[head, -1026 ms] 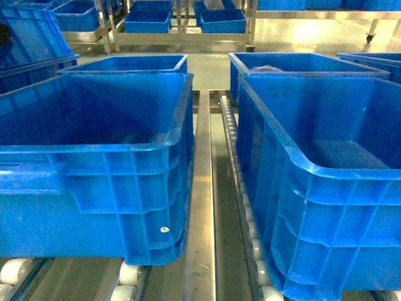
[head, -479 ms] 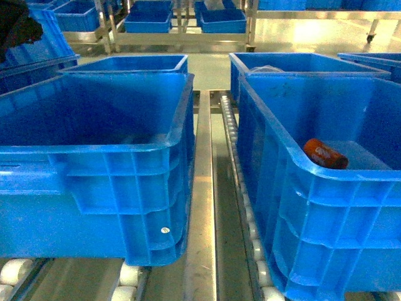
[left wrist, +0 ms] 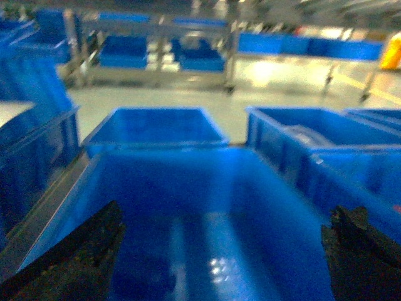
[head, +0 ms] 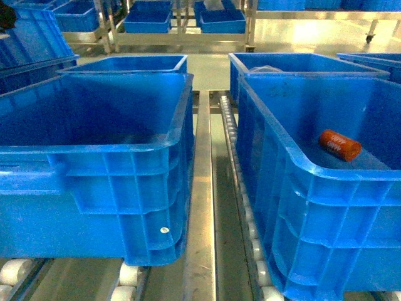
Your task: Sort blue parts and orange caps into right shelf containers
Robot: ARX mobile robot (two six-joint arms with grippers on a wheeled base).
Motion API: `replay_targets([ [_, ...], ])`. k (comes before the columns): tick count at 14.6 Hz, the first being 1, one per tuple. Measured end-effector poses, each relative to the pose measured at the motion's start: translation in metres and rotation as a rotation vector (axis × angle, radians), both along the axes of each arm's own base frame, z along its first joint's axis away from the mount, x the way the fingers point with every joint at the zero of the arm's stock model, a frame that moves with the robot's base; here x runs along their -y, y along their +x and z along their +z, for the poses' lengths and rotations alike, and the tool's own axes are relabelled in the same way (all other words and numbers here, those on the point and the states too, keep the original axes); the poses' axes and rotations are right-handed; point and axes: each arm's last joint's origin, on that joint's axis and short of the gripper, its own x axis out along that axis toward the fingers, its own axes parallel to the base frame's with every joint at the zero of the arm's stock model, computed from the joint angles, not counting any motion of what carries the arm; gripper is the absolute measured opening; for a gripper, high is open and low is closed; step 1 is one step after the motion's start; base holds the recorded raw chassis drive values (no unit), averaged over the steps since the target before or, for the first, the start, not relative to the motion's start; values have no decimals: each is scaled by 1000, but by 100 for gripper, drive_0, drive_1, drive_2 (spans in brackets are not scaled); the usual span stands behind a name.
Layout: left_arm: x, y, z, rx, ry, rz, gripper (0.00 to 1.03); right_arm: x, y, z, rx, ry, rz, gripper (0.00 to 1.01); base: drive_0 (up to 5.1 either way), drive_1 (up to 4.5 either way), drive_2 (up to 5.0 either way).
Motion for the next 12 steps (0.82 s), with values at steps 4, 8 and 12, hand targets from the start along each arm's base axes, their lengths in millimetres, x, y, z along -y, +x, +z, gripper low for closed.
replay_targets([
  [4,-14,-27,-17,-34,26,146,59,14,-16,-23,-97,2,-96,59,0,0,0],
  [8,-14,-61,-39,-40,26,143,4,14,-36,-45,-100,5,-92,3,0,0,0],
  [12,-14,-86,-52,-44,27,144,2,14,-51,-58,-99,8,-91,2,0,0,0],
])
